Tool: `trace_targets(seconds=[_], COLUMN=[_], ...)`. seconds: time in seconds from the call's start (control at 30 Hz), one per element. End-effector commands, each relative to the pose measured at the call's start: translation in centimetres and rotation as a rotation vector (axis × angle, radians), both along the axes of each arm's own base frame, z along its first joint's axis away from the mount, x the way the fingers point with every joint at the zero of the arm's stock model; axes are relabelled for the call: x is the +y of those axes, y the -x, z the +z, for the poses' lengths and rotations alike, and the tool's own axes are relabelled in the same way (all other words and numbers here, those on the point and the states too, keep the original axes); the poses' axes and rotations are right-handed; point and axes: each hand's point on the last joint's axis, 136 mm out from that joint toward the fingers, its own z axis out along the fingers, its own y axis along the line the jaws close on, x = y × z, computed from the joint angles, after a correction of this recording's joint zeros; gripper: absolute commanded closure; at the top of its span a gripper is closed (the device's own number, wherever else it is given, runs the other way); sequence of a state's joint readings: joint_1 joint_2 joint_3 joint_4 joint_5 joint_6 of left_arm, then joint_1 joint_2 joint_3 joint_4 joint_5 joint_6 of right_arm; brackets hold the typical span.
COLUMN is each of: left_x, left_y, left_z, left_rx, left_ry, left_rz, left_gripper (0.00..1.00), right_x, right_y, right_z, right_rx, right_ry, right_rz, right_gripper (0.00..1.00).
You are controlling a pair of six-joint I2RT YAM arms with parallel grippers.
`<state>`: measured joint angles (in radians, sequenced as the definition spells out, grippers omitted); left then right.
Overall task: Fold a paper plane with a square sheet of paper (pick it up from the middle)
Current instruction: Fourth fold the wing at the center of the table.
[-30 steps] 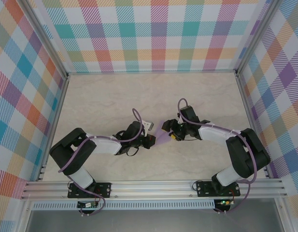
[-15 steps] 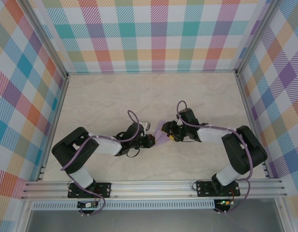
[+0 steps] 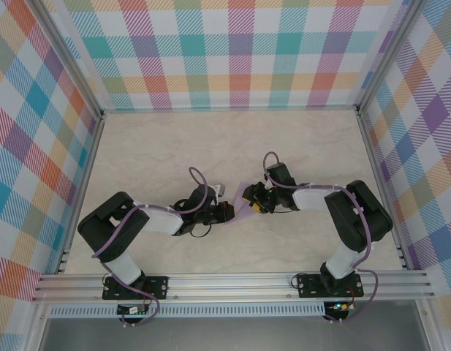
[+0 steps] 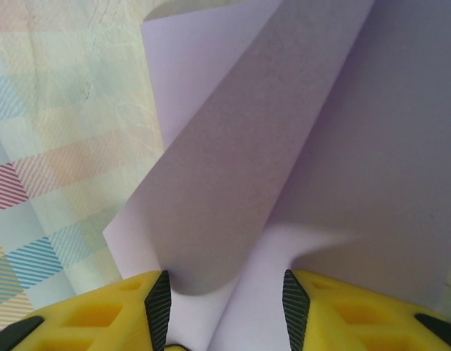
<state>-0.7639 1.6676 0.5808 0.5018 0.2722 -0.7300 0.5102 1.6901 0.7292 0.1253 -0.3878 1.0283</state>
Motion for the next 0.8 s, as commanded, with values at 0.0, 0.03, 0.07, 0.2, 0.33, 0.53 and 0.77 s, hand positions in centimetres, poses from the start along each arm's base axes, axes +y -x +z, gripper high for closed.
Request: trace_targets(seconds=[0.0,0.03,0.07,0.2,0.33,0.53,0.77], left_x=[0.1,0.0,0.0,-0.5,-1.0,-1.4,-1.4], left_y=[0.0,0.1,0.1,0.1,-0.2,-0.8,-1.3], left_z=[-0.1,-0.1,-0.1,0.2,0.3,-0.1,0.7], left_rx=[0.032,0.037,0.041,0.056,0.067,0.076,0.069], left_ry=[0.02,0.017,0.02,0.033,0.051,0.042,0.061], left_rz=[0.006,0.002,0.0,-0.024,-0.047,-0.058,-0.078], left_gripper=[0.91,0.87,0.82,0.7,0.69,0.69,0.67], right_x=[0.1,0.0,-0.1,-0.3,-0.4,-0.6,-0.9], right_y=[-0.1,-0.1,0.0,0.4,0.6,0.9,1.0], right_z=[-0.4,-0.6,-0.8,-1.5,-1.7,-2.0,-2.4], right_rx=[0.028,0.037,0.044,0.067,0.076,0.091,0.108], right_ry=[0.014,0.025,0.034,0.051,0.058,0.071,0.093], right_rz=[0.006,0.004,0.006,0.008,0.012,0.016,0.009], right_gripper=[0.54,0.54,0.53,0.52,0.52,0.51,0.51])
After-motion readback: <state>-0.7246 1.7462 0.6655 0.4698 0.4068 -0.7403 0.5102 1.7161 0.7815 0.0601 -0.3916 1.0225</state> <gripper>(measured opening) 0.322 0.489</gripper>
